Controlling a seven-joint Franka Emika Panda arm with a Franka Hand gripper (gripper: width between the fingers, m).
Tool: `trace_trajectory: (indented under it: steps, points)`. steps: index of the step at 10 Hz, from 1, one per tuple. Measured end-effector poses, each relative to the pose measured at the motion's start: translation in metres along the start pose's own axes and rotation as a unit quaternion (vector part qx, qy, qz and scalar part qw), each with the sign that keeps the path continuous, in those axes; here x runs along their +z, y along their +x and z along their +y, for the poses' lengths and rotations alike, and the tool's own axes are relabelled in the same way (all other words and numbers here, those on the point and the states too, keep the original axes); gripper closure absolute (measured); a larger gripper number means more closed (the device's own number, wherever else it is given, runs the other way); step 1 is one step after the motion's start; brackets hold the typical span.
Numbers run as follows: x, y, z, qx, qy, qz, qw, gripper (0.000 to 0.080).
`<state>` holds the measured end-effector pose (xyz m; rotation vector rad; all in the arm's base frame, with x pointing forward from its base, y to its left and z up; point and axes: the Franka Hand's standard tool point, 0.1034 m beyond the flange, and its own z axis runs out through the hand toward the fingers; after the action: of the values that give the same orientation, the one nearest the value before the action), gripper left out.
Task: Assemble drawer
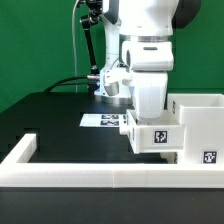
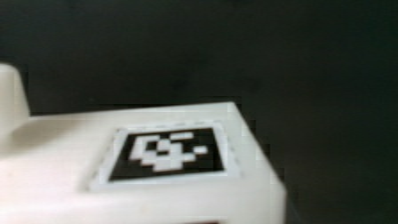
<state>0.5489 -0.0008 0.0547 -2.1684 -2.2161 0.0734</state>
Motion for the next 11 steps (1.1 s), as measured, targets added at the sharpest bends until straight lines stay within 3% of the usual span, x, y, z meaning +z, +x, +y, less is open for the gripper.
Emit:
trace_trajectory:
  steps: [2,3,4,11]
  points:
    - [0.000,-0.001,0.001,-0.006,-0.002,0.001,1.000,0.0757]
    - [0.001,0.001,0.003,-0.006,-0.013,0.004,1.000,0.0757]
    - [0.000,0.002,0.003,-0.007,-0.014,0.004,1.000,0.0757]
    - [0.000,0.022,0.001,-0.002,-0.010,0.002,1.000,0.0757]
